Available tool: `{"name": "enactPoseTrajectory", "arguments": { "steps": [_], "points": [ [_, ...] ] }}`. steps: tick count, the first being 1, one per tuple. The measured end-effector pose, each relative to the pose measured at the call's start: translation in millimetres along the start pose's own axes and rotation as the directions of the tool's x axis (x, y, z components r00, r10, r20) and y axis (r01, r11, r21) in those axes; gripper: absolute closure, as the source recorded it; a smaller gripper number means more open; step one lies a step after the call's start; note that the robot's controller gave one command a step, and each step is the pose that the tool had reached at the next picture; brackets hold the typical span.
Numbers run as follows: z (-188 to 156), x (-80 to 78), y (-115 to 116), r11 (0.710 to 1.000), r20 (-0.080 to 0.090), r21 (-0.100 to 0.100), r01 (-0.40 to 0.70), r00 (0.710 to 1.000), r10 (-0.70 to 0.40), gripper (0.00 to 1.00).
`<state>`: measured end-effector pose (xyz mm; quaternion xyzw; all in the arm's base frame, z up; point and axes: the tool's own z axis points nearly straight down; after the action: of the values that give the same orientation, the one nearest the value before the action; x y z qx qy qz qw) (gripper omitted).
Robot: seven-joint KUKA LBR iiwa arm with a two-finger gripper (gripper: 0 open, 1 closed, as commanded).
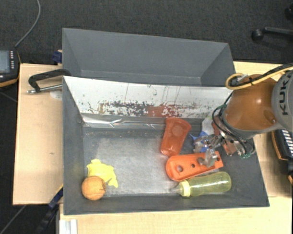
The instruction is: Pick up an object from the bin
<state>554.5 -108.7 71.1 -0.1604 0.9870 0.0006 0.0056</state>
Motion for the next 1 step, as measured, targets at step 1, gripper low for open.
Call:
{"name": "enactPoseTrajectory", "arguments": {
  "steps": [1],
  "points": [
    [-33.4, 3.2, 0.2, 1.000, -0.003, -0.003, -0.001, 1.000, 0.001, 1.00]
  ]
}}
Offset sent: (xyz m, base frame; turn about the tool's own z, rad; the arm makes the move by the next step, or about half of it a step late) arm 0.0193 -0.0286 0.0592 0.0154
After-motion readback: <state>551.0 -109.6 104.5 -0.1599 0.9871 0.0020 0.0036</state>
